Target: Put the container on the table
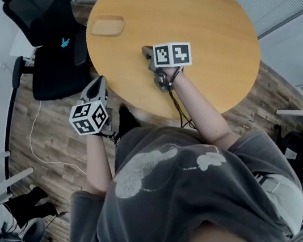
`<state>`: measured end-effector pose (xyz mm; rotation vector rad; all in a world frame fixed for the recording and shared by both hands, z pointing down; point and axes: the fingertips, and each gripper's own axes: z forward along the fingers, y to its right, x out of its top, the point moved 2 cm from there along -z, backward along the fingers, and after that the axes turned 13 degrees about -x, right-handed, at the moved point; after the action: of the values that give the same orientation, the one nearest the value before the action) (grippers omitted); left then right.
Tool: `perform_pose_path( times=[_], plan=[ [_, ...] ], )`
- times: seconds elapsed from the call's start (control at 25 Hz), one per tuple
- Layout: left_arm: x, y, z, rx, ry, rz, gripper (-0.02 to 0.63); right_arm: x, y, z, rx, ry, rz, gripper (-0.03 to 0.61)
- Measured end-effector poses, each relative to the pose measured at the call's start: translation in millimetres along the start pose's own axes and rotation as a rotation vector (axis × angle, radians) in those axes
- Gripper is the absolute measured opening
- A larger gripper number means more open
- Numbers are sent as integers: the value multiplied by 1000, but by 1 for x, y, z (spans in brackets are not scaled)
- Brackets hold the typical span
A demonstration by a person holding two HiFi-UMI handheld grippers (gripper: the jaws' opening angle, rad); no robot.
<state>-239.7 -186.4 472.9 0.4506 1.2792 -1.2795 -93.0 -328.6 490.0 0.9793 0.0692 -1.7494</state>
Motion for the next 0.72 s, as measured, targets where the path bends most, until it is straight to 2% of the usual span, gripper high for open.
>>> perform_pose_path(
  times=[0.2, 0.44, 0.72],
  plan=[
    [-17, 38, -9, 19, 33, -3, 0, -27, 17, -33, 4, 10, -77, 0],
    [-42, 84, -30, 64, 63, -4, -1, -54, 34, -79, 47, 39, -78, 0],
    [-67, 125, -63, 121, 85, -27, -1, -73, 33, -113, 103, 42, -110, 0]
  ],
)
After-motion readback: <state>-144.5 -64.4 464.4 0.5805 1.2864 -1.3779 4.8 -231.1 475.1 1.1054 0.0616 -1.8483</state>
